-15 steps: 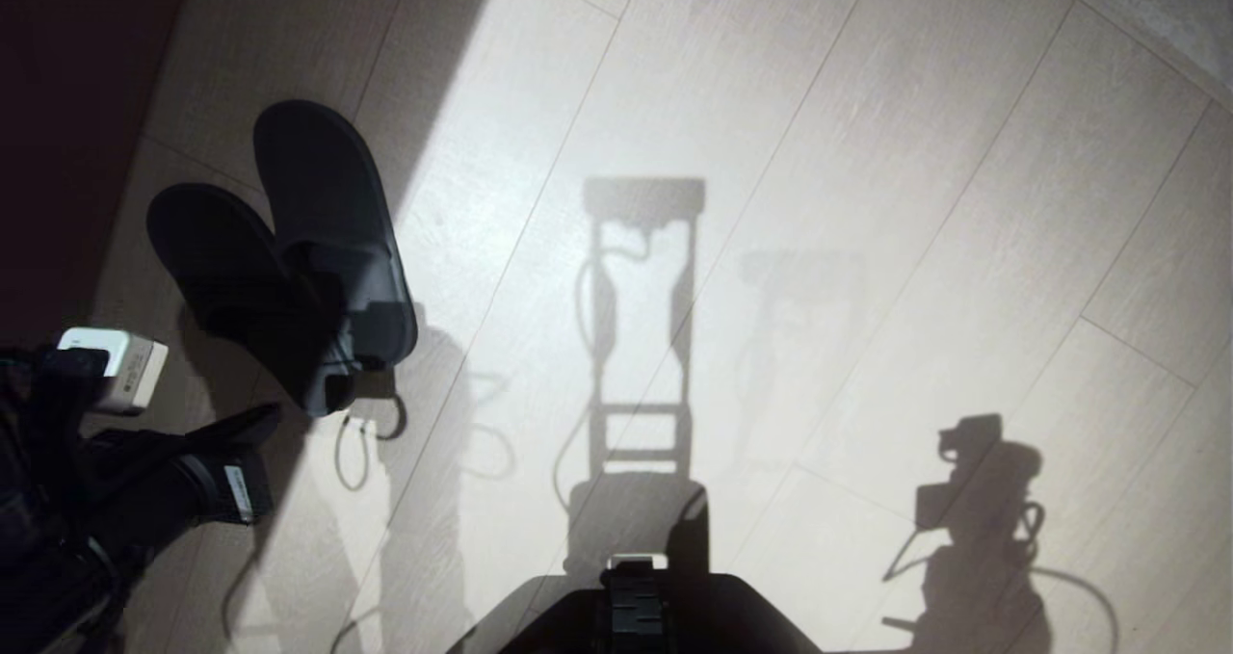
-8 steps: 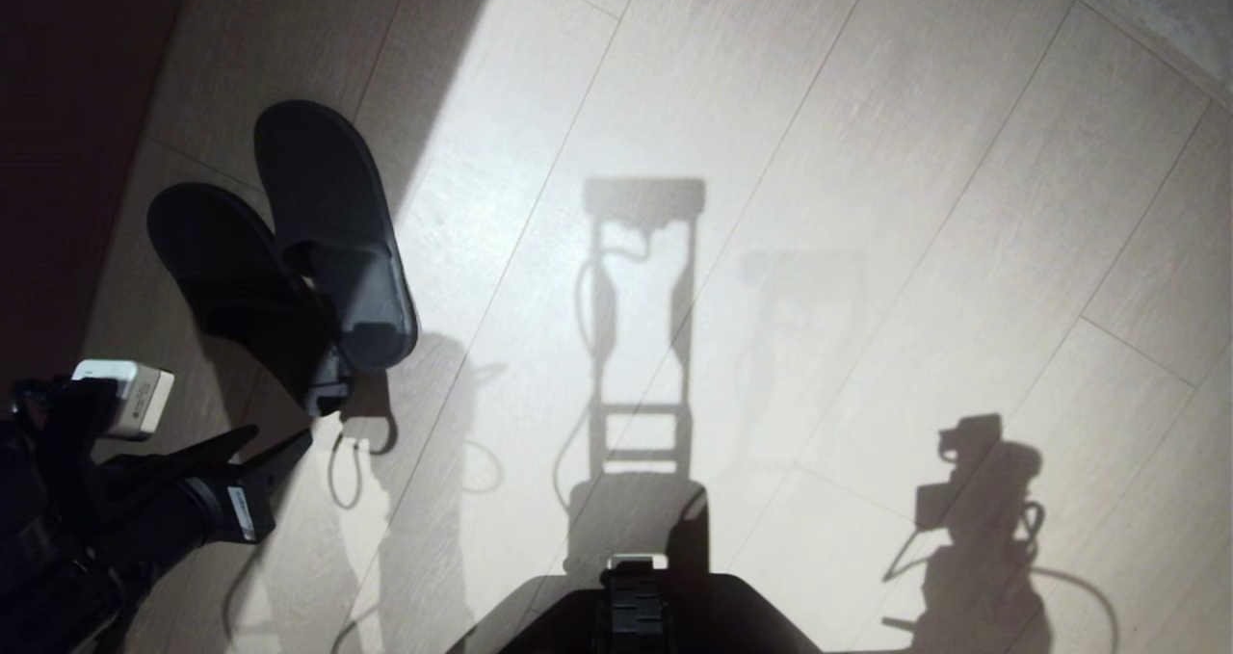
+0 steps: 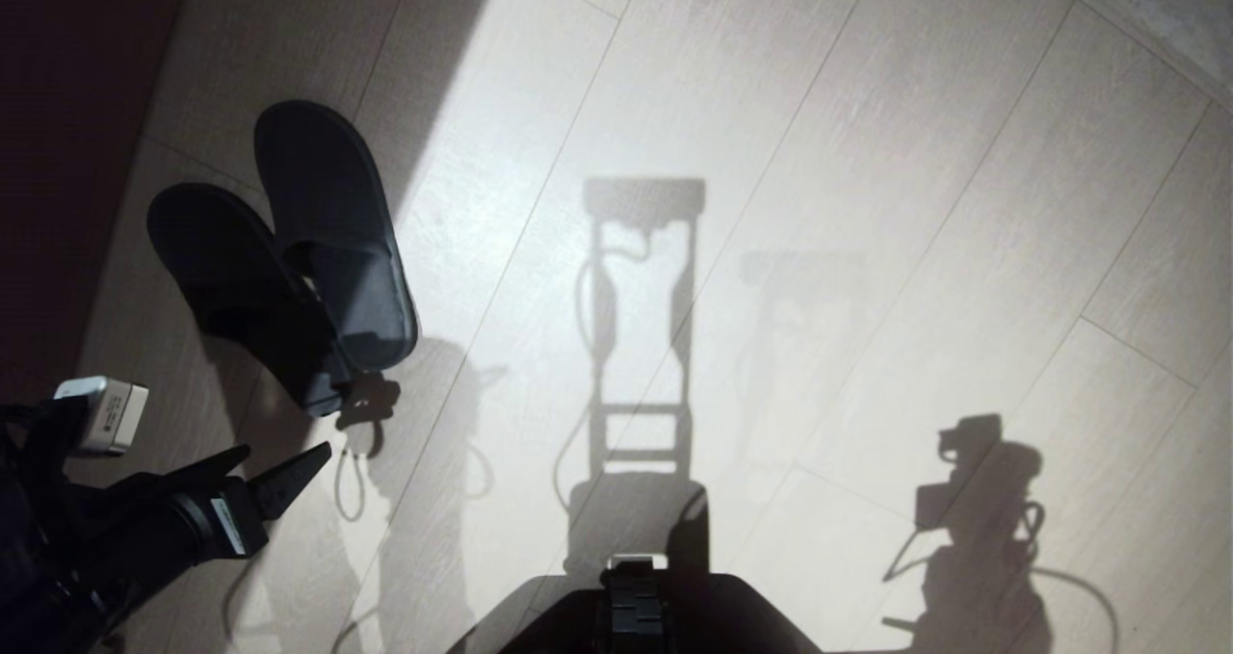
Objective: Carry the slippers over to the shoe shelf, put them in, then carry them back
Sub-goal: Pick up the slippers on the floor
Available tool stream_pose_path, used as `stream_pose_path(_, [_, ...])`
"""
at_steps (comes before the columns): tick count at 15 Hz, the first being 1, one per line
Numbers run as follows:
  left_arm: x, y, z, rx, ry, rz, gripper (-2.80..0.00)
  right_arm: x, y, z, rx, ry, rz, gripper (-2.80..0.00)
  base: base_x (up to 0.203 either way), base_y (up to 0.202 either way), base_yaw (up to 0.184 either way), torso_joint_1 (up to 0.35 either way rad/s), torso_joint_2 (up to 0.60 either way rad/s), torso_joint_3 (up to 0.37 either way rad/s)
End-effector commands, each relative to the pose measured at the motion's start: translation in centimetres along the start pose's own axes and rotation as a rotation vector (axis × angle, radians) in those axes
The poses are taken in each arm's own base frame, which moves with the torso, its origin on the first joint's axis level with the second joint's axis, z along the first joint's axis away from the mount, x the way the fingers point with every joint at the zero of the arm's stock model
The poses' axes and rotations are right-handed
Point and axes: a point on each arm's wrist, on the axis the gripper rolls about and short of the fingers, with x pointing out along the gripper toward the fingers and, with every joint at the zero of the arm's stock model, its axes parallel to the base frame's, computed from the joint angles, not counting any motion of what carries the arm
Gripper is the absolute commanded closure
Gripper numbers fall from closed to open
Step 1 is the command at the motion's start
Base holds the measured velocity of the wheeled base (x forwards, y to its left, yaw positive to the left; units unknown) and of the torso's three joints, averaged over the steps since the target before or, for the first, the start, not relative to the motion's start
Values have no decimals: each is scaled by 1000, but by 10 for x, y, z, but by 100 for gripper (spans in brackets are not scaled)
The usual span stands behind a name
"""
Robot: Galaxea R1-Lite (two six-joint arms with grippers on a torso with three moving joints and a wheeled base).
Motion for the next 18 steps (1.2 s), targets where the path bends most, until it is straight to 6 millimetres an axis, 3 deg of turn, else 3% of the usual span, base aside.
stream_pose_path(1, [2,0,2,-2,-6,-2,-280,0,0,0,0,-3,0,0,0,0,0,0,0,0])
stream_pose_path(8, [1,-2,9,10,-45,-8,-280,0,0,0,-13,-5,4,0,0,0,0,0,0,0])
stream_pose_path(13, [-12,-15,26,54,-134,-118,-280,0,0,0,67,-3,-3,0,0,0,0,0,0,0])
stream_pose_path(18, [-32,-19,19,29,-146,-185,-280,0,0,0,68,-3,-4,0,0,0,0,0,0,0])
